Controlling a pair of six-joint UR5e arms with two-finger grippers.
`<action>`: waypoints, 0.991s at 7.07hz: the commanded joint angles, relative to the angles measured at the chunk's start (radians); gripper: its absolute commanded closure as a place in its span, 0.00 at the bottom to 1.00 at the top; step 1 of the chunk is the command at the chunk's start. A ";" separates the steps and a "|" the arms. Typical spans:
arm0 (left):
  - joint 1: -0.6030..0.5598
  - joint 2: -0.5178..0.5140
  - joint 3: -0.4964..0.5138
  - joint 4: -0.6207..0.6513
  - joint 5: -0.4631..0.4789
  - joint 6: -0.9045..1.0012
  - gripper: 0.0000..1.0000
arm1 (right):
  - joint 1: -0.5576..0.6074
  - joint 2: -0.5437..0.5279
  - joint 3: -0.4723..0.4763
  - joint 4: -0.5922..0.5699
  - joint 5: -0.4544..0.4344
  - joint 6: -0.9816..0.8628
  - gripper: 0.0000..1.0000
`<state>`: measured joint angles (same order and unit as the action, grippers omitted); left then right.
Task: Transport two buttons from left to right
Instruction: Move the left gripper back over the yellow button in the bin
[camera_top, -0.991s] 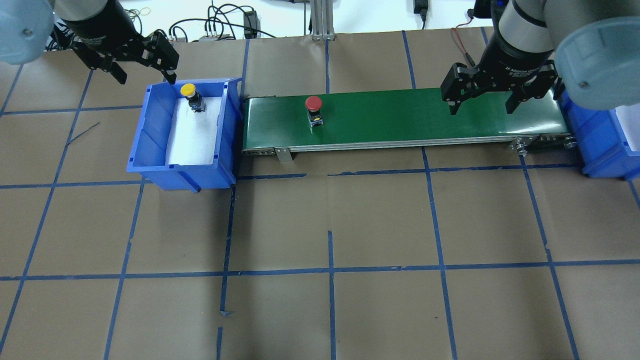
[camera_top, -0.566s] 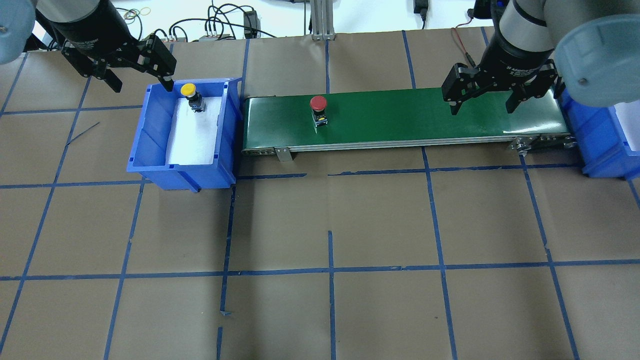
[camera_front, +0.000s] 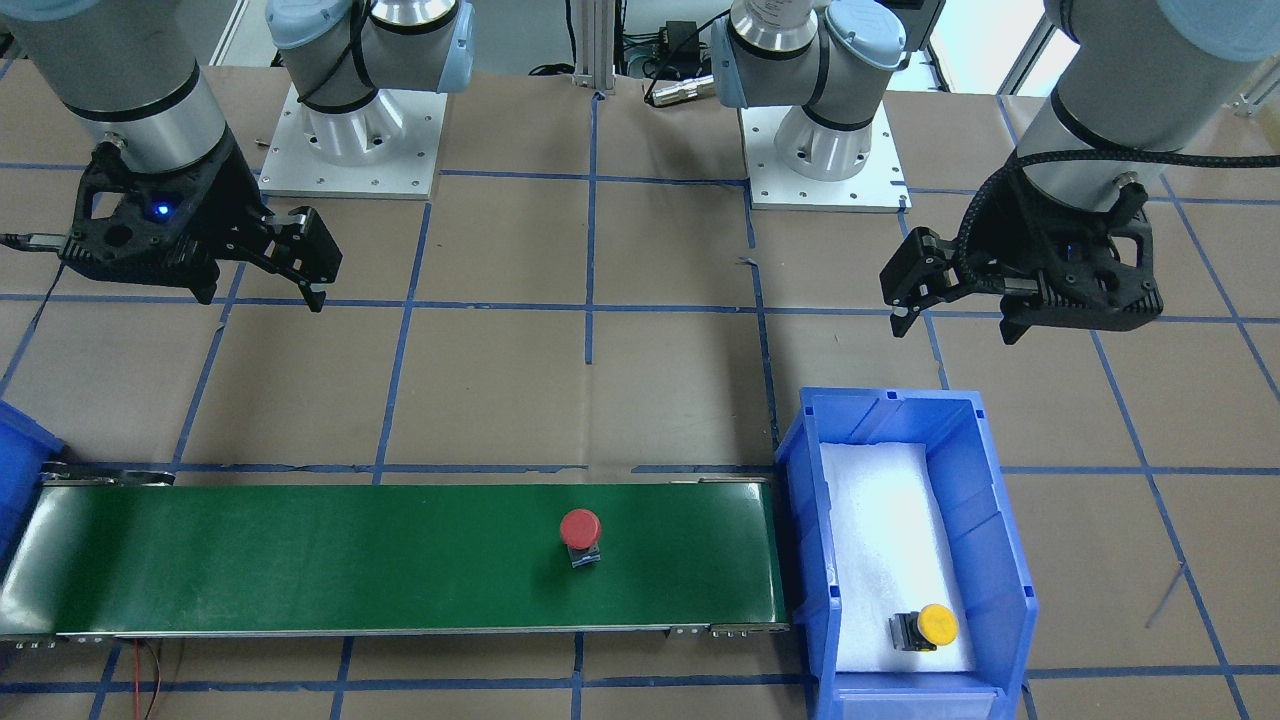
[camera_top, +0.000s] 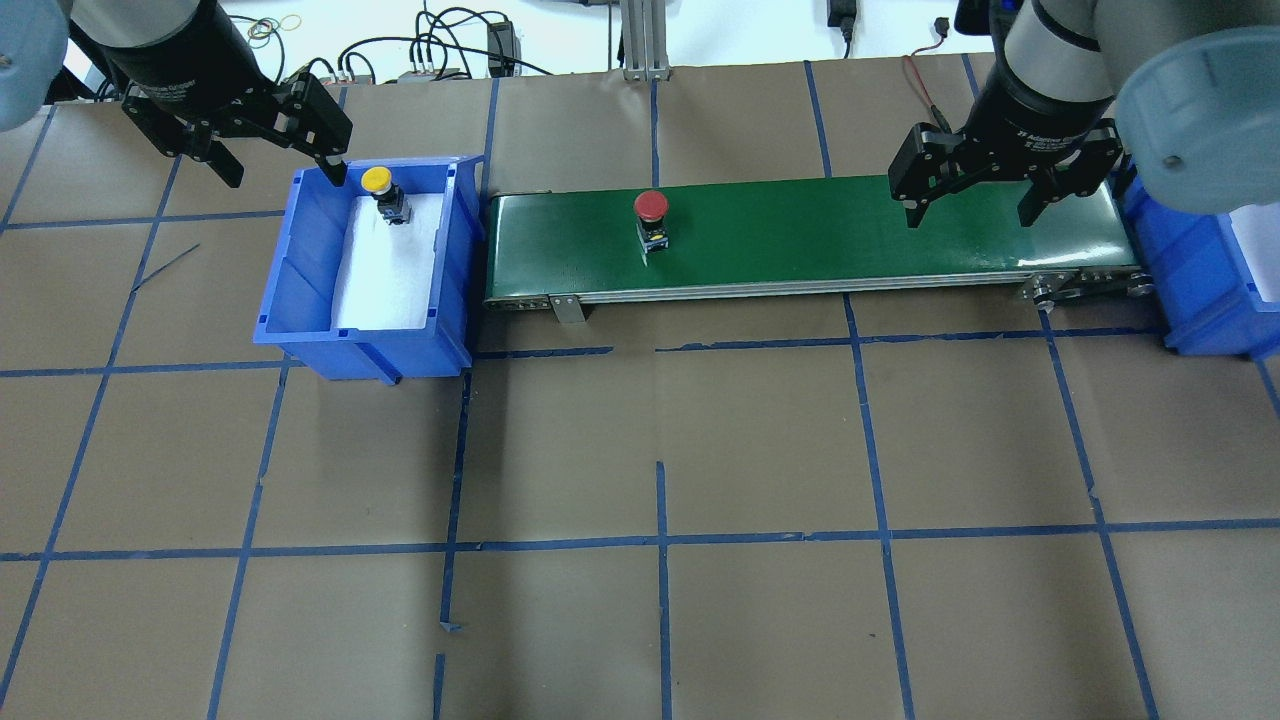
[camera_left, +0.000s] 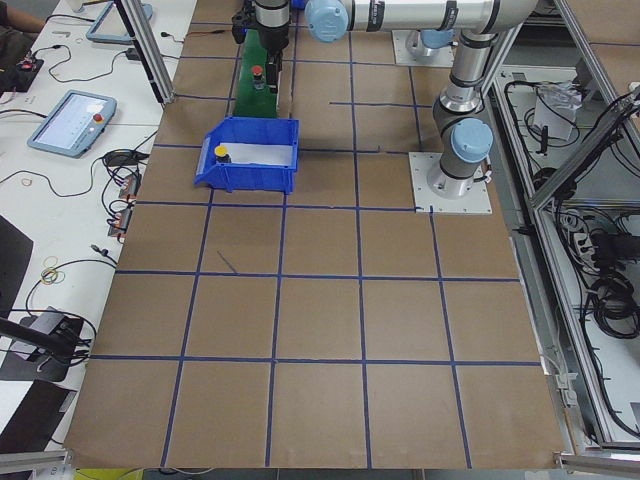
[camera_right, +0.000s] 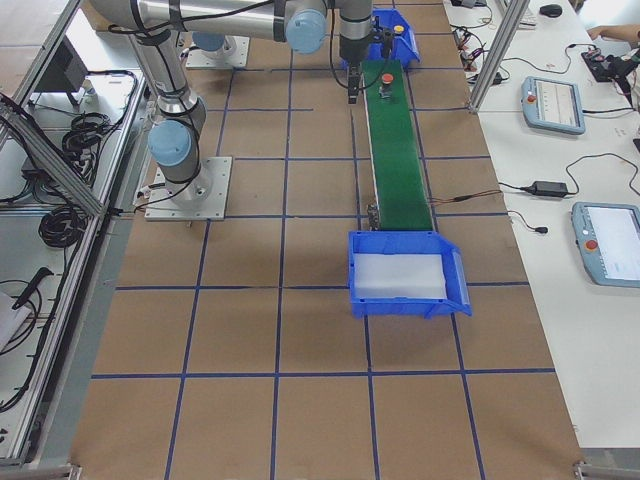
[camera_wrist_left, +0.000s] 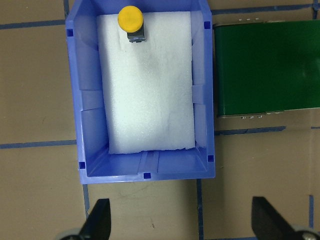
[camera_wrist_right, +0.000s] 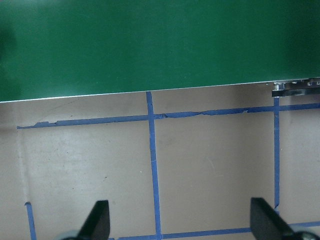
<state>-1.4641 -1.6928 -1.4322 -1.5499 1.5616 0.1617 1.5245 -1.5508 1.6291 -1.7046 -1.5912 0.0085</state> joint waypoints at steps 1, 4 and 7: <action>0.001 0.001 -0.001 0.001 0.000 0.002 0.00 | 0.002 -0.002 0.002 -0.006 -0.001 -0.007 0.00; 0.002 0.001 -0.005 0.002 0.000 0.007 0.00 | -0.003 -0.002 0.002 -0.001 -0.003 -0.016 0.00; 0.017 -0.171 0.158 0.040 0.021 0.045 0.00 | -0.004 -0.003 0.002 0.000 -0.006 -0.016 0.00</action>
<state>-1.4526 -1.7614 -1.3570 -1.5303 1.5669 0.1902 1.5213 -1.5536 1.6306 -1.7034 -1.5956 -0.0071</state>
